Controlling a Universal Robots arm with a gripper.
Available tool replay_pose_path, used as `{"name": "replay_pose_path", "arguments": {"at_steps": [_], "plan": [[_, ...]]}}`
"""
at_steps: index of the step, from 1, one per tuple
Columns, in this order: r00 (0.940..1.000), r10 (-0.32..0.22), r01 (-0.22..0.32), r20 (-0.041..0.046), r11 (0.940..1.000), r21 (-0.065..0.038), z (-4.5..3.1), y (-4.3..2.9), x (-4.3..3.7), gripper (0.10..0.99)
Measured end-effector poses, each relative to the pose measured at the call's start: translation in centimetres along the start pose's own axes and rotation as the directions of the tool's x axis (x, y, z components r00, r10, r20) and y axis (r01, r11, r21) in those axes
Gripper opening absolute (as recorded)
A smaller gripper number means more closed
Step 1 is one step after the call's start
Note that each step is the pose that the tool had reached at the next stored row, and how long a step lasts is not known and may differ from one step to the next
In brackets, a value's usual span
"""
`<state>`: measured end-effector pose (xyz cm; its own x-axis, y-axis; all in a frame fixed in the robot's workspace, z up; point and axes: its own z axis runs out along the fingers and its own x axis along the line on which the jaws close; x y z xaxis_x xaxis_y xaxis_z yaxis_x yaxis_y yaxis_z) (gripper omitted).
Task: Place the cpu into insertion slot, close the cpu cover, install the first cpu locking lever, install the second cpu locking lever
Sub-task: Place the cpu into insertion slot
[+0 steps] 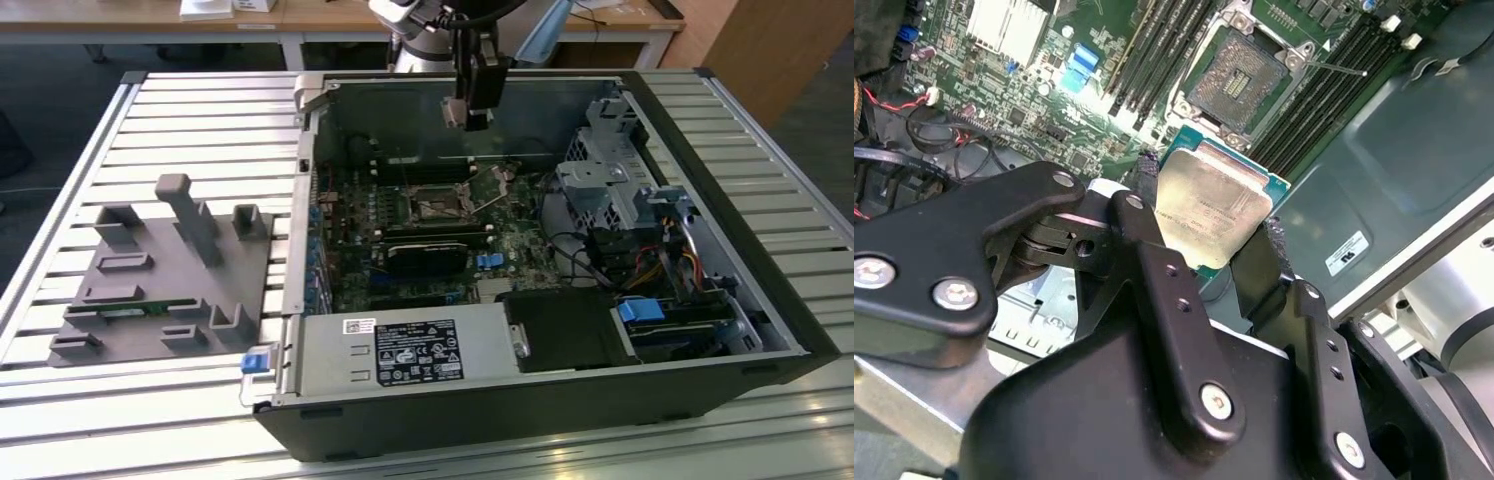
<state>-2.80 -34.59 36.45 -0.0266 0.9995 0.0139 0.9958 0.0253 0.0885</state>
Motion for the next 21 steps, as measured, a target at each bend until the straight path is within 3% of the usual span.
{"name": "replay_pose_path", "arguments": {"at_steps": [21], "plan": [[1.0, -0.001, 0.001, 0.0099, 1.0, 0.0, 0.43, -0.04, -0.01, 0.541]]}}
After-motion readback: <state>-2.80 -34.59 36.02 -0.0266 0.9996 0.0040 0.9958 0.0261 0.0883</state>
